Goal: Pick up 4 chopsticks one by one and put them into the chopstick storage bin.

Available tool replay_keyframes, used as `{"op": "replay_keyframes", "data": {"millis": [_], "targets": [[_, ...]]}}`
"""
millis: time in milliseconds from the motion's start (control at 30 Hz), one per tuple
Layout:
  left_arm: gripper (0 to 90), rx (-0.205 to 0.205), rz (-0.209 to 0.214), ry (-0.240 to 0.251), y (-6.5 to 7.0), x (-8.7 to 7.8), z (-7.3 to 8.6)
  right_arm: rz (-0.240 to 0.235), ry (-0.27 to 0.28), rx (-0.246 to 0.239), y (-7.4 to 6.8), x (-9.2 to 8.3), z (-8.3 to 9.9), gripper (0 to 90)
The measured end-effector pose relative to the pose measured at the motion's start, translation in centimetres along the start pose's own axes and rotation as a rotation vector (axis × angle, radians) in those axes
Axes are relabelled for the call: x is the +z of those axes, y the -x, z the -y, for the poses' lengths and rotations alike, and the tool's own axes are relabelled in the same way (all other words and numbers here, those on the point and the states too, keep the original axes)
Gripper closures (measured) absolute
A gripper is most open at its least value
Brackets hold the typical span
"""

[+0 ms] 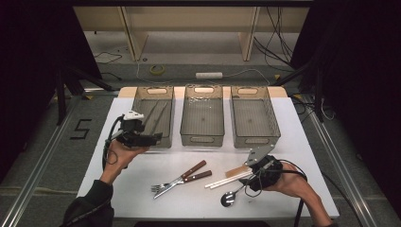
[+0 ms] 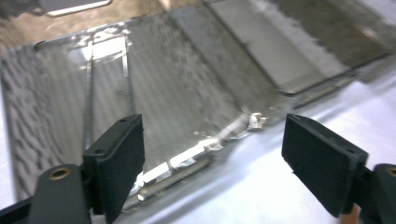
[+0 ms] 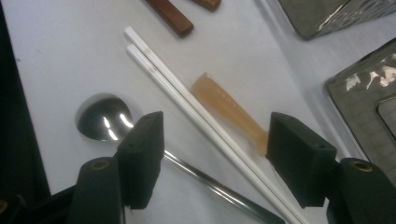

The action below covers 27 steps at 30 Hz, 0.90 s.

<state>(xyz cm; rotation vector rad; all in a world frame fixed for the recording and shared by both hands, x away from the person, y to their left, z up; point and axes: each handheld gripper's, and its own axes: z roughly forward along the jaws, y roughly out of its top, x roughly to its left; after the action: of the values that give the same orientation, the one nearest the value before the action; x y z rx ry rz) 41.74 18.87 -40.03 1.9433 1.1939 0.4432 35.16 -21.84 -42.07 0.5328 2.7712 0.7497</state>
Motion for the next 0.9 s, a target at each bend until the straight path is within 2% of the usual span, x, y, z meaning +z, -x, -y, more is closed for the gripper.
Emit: {"op": "replay_keyframes", "data": {"millis": [33, 200, 233, 300, 333, 433, 567, 667, 900], "targets": [[19.0, 0.0, 0.0, 0.0, 0.0, 0.0, 0.0, -0.001, -0.01, -0.005, 0.1, 0.2, 0.0, 39.1], [16.7, 0.055, 0.035, 0.031, 1.9, -1.0, 1.2, -0.009, -0.045, -0.025, 0.4, 0.9, -0.1, 42.4], [16.3, 0.057, 0.043, 0.041, 2.2, -1.1, 1.5, -0.002, -0.066, -0.036, 0.6, 1.1, -0.2, 44.0], [15.9, 0.071, 0.054, 0.049, 2.7, -1.3, 2.0, -0.002, -0.073, -0.042, 0.7, 1.3, -0.1, 45.9], [15.8, 0.08, 0.072, 0.057, 3.2, -1.5, 2.6, -0.004, -0.082, -0.045, 0.8, 1.3, -0.1, 46.6], [15.7, 0.082, 0.087, 0.066, 3.6, -1.7, 3.2, -0.008, -0.092, -0.052, 0.9, 1.5, -0.1, 47.8], [15.6, 0.107, 0.087, 0.067, 4.4, -2.2, 4.3, -0.006, -0.115, -0.062, 1.2, 2.0, 0.1, 50.7], [15.6, 0.098, 0.094, 0.072, 4.6, -2.5, 4.9, -0.005, -0.133, -0.073, 1.4, 2.4, 0.2, 52.7], [15.6, 0.121, 0.095, 0.1, 5.2, -3.2, 5.9, -0.015, -0.166, -0.084, 1.6, 3.0, 0.3, 55.6]]}}
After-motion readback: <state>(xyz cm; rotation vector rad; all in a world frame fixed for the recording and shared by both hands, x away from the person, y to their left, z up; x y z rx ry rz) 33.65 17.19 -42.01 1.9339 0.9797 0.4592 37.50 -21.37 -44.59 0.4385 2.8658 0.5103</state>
